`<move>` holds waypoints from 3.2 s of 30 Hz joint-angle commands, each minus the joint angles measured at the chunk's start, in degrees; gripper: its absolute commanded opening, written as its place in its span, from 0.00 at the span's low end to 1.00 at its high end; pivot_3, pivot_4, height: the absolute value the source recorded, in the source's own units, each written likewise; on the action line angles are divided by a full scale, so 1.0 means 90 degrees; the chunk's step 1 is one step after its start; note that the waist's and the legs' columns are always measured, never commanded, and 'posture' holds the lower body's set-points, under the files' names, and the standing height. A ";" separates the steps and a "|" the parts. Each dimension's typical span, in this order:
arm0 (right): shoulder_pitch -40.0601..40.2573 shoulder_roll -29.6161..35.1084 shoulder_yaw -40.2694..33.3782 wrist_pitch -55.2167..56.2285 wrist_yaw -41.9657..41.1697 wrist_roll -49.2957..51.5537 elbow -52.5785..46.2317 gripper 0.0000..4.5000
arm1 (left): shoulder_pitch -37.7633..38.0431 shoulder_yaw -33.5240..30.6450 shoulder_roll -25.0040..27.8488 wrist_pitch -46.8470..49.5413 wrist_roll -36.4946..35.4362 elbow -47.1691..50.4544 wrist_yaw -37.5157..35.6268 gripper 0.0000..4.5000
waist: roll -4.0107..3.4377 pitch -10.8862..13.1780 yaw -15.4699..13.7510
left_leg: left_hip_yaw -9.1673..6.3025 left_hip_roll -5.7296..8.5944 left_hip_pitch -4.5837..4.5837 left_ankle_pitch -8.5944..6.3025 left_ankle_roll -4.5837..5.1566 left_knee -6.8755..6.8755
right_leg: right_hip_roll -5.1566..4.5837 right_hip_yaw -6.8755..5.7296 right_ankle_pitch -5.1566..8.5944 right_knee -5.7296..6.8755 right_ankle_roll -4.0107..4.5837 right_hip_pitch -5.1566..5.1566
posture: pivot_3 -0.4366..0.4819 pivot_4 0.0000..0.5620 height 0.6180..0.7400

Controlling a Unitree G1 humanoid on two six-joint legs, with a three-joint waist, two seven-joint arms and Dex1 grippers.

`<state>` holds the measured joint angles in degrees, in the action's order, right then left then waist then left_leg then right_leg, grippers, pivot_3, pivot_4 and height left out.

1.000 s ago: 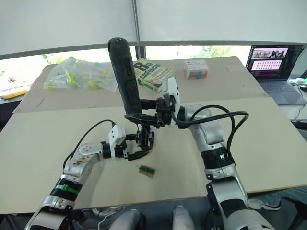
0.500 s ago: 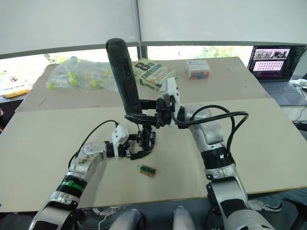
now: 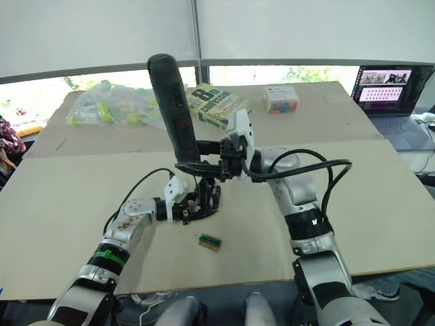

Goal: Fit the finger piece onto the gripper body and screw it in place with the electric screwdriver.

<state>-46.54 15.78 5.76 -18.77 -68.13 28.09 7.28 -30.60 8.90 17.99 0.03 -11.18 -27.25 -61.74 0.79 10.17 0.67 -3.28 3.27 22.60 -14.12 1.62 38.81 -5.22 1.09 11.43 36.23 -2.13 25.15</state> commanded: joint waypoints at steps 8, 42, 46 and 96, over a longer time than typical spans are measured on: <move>0.0096 0.0060 0.0073 0.0019 -0.0014 -0.0012 -0.0199 0.43 | 0.0059 0.0140 -0.0123 -0.0180 0.0205 -0.0136 -0.0002 0.53 | 0.0000 -0.0005 -0.0009 | 0.0000 0.0001 -0.0002 0.0000 0.0000 0.0001 | -0.0002 -0.0001 0.0000 0.0000 0.0000 -0.0003 | 0.48 0.27 1.00; 0.0856 0.0160 0.0744 -0.0001 0.0646 -0.0699 0.0221 0.43 | 0.0233 0.0190 -0.0103 0.0124 0.0273 0.0221 0.0240 0.53 | 0.0014 -0.0135 0.0001 | 0.0000 -0.0006 -0.0109 -0.0009 0.0007 -0.0014 | 0.0002 -0.0008 0.0003 -0.0019 -0.0006 -0.0109 | 0.48 0.27 1.00; 0.0765 0.0188 0.0669 0.0016 0.0639 -0.0631 0.0215 0.43 | 0.0257 0.0192 -0.0081 0.0125 0.0273 0.0229 0.0227 0.53 | 0.0014 -0.0136 0.0002 | 0.0000 -0.0006 -0.0110 -0.0009 0.0007 -0.0014 | 0.0002 -0.0008 0.0003 -0.0019 -0.0006 -0.0109 | 0.48 0.27 1.00; 0.0596 0.1308 -0.1554 0.0043 -0.0501 0.1544 -0.1132 0.43 | 0.1611 -0.0771 0.1167 0.0529 -0.0335 0.1656 0.0558 1.00 | 0.0013 -0.0122 0.0040 | 0.0001 -0.0012 -0.0033 -0.0010 0.0004 -0.0026 | -0.0004 -0.0003 0.0000 -0.0014 -0.0001 -0.0017 | 0.48 0.27 1.00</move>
<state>-41.01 26.42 -4.73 -18.45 -72.47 39.61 -0.13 -17.32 4.37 26.94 4.07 -12.69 -13.22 -55.79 0.91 9.07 1.03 -3.26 3.17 22.31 -14.20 1.66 38.58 -5.27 1.07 11.43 36.09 -2.13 25.00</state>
